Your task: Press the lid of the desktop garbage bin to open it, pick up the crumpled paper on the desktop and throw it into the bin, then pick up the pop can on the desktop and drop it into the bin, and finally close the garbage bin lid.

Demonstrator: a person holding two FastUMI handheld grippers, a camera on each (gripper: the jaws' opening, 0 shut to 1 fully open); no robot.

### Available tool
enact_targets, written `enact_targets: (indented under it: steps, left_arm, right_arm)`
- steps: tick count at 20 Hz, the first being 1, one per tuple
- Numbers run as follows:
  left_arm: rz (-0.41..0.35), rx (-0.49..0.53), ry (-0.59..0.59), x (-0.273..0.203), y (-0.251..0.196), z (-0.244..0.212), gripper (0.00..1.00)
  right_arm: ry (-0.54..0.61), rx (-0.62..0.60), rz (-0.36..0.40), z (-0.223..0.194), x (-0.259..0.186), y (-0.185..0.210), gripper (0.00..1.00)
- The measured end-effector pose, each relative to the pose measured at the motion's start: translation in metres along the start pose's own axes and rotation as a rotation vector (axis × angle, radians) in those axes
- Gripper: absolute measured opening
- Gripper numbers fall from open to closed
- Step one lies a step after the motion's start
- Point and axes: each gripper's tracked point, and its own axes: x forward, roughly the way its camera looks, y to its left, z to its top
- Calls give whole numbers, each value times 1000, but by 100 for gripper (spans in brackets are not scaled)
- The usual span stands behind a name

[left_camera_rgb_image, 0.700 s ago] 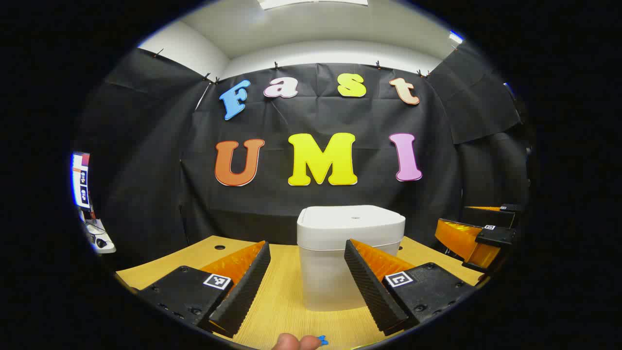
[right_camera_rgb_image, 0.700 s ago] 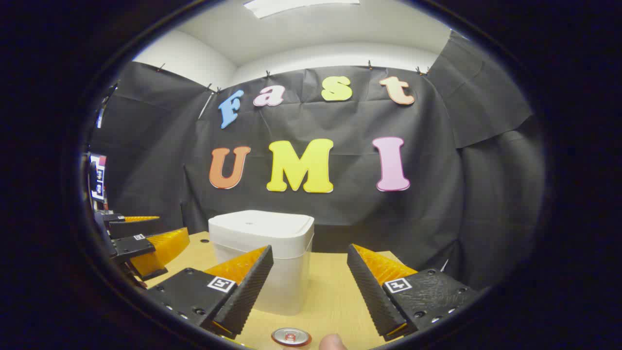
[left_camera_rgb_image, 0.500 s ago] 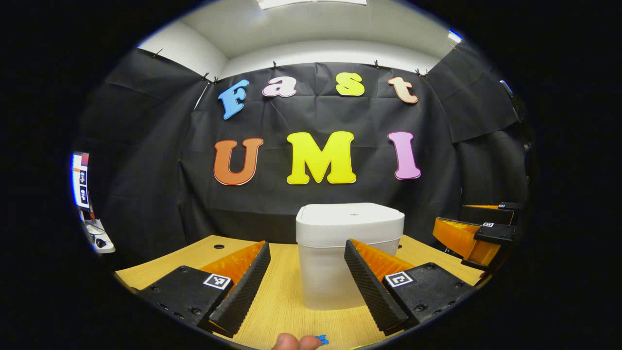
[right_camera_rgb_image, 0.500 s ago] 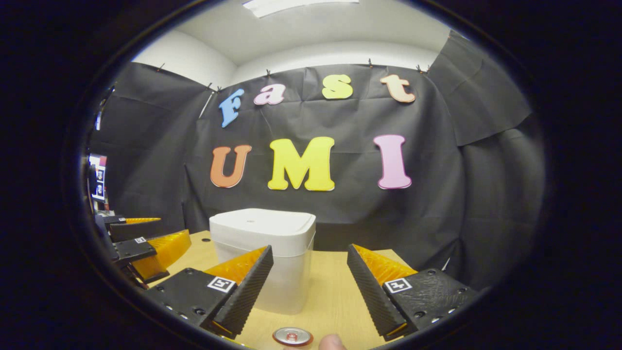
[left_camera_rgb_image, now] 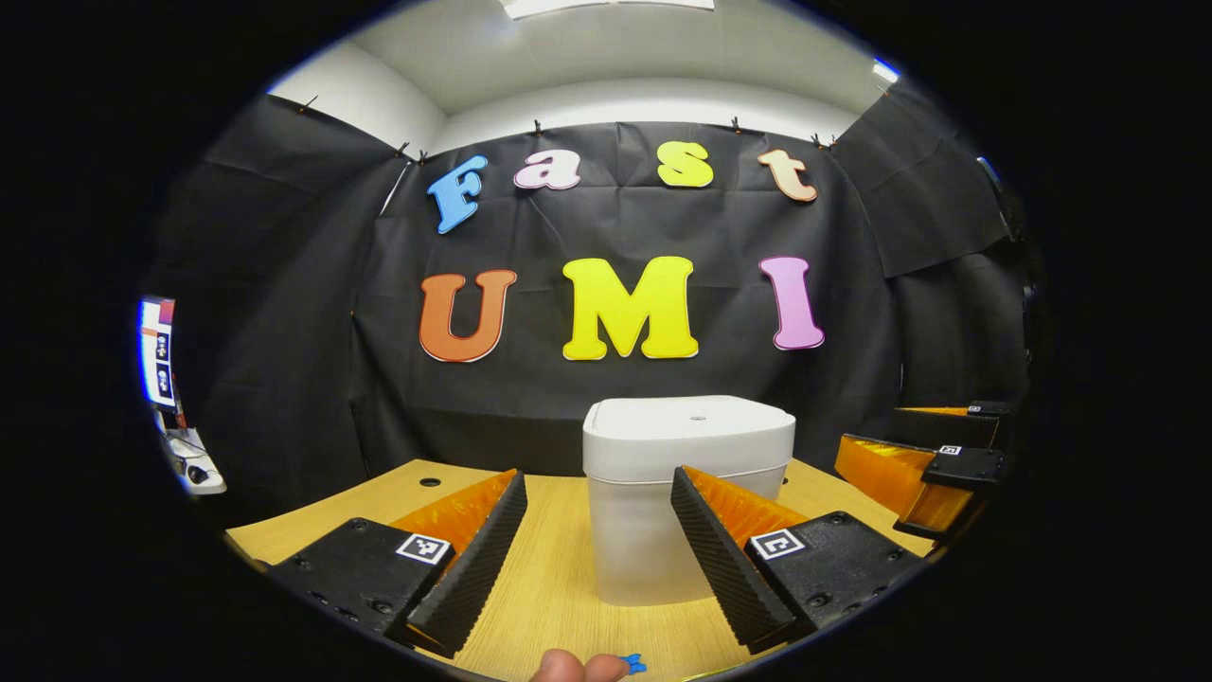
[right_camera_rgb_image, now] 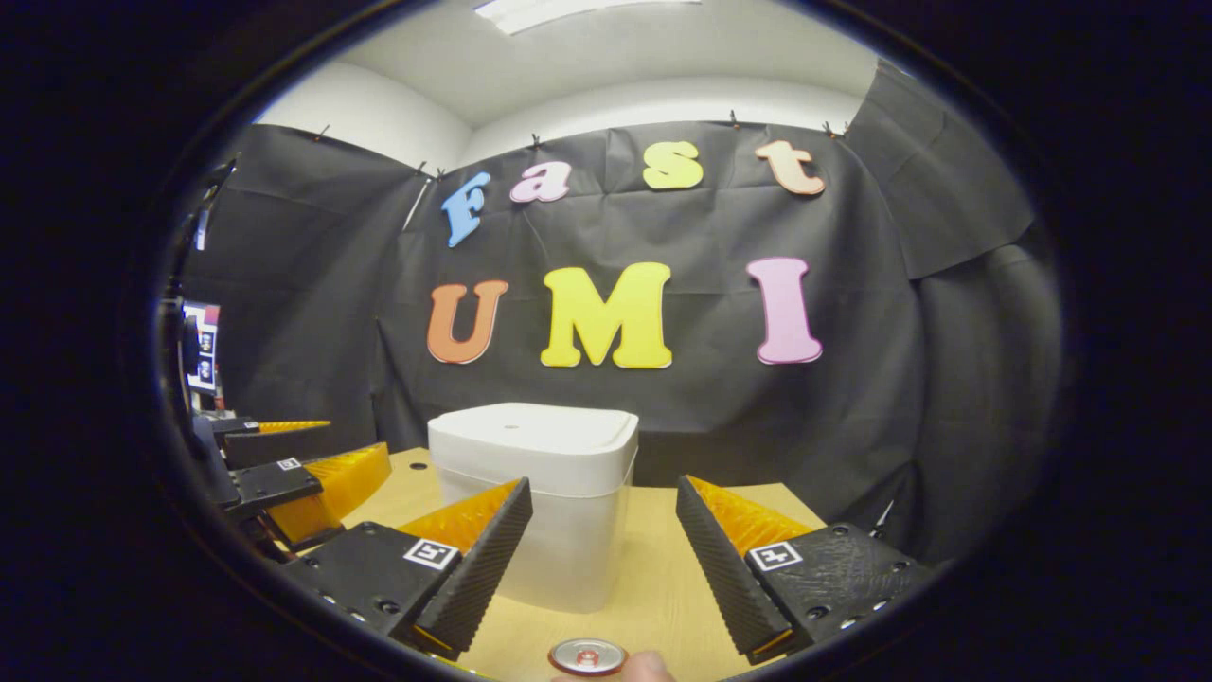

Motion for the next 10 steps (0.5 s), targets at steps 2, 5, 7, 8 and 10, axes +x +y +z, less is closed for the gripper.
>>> enact_targets:
  steps: [2, 5, 7, 8, 10]
  left_arm:
    - [1, -3, -2, 1, 2, 1, 99]
    - [1, -13, 6, 0, 2, -4, 99]
    - [3, -6, 6, -2, 3, -3, 99]
    - [4, 0, 4, -2, 4, -3, 99]
    - [3, 2, 6, -2, 4, -6, 99]
  right_arm:
    - [8, 7, 3, -1, 2, -1, 95]
    - [9, 11, 0, 1, 1, -3, 98]
    - [7, 10, -5, 2, 0, -6, 97]
    - [7, 13, -6, 2, -1, -7, 95]
    - [10, 27, -2, 4, -1, -8, 98]
